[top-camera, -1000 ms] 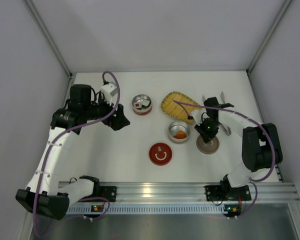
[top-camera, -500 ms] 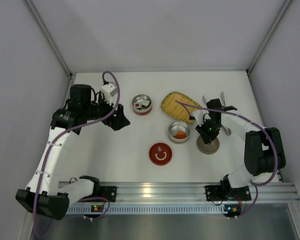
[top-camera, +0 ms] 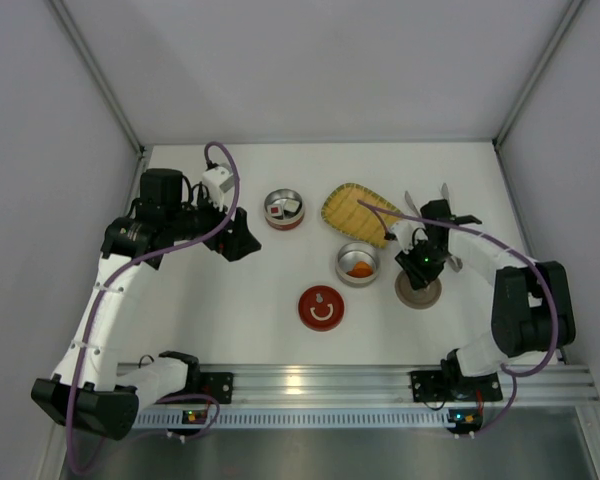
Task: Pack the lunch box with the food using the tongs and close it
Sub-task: Pick up the box lid from the center of the board.
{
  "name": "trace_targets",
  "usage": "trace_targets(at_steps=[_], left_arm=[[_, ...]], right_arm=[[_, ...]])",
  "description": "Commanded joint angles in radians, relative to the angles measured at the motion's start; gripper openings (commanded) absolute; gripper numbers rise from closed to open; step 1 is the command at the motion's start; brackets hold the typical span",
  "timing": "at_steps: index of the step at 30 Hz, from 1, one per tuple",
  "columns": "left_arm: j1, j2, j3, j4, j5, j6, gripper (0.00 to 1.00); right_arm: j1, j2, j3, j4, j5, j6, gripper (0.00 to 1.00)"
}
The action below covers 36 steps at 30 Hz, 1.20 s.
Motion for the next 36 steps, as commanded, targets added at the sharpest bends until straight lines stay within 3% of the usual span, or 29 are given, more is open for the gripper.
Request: trace_targets(at_steps=[1, 11, 16, 19, 24, 29, 36], left_arm=[[0.007, -0.019, 0.006, 0.036, 0.018, -0.012, 0.98], [0.008, -0.020, 0.003, 0.033, 0.018, -0.011, 0.98], [0.007, -0.020, -0.002, 0.035, 0.014, -0.009, 0.98], [0.008, -0.019, -0.006, 0.033, 0.015, -0.005, 0.98], [0.010, -0.010, -0.005, 0.016, 0.076, 0.017, 0.98], [0.014, 0.022, -0.014, 0.001, 0.164, 0.057, 0.98], [0.065, 0.099, -0.035, 0.015, 0.279, 0.090, 0.98]], right_arm=[[-0.025, -0.031, -0.016, 0.031, -0.003, -0.017, 0.33], [-0.049, -0.050, -0.021, 0.031, 0.007, -0.029, 0.29], [-0.049, -0.094, -0.031, 0.013, -0.038, -0.096, 0.01], [-0.051, -0.158, 0.004, -0.059, -0.053, -0.205, 0.00], [-0.049, -0.217, 0.172, -0.243, -0.136, -0.368, 0.00], [-0.043, -0.212, 0.359, -0.456, -0.282, -0.726, 0.00], [0.079, 0.007, 0.643, -0.610, -0.300, -0.867, 0.00]])
